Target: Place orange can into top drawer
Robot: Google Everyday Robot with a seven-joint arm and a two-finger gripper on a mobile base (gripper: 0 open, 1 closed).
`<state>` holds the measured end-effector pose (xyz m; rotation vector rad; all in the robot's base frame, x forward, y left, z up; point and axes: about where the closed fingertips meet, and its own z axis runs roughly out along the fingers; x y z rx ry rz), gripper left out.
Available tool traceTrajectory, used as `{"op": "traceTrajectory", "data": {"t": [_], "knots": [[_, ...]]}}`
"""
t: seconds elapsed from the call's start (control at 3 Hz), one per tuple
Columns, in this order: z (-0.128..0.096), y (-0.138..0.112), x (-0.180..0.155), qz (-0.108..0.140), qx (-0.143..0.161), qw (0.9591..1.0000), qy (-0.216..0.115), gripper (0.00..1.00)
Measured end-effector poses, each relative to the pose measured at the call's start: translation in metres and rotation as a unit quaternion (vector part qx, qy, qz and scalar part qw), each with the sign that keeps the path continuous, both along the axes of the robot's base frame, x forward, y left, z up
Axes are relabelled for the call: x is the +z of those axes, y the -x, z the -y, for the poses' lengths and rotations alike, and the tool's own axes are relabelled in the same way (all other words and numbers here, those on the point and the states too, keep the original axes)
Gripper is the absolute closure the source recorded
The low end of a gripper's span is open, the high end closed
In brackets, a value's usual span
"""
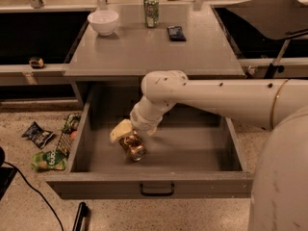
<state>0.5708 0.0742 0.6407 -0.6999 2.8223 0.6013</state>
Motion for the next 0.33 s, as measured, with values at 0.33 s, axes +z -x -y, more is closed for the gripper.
{"op": "traceTrajectory", "data": {"t": [0.33], "knots": [[0.0256,-0.0074,0.0265,0.032,-0.025,0.9989,-0.022,0.0]]}}
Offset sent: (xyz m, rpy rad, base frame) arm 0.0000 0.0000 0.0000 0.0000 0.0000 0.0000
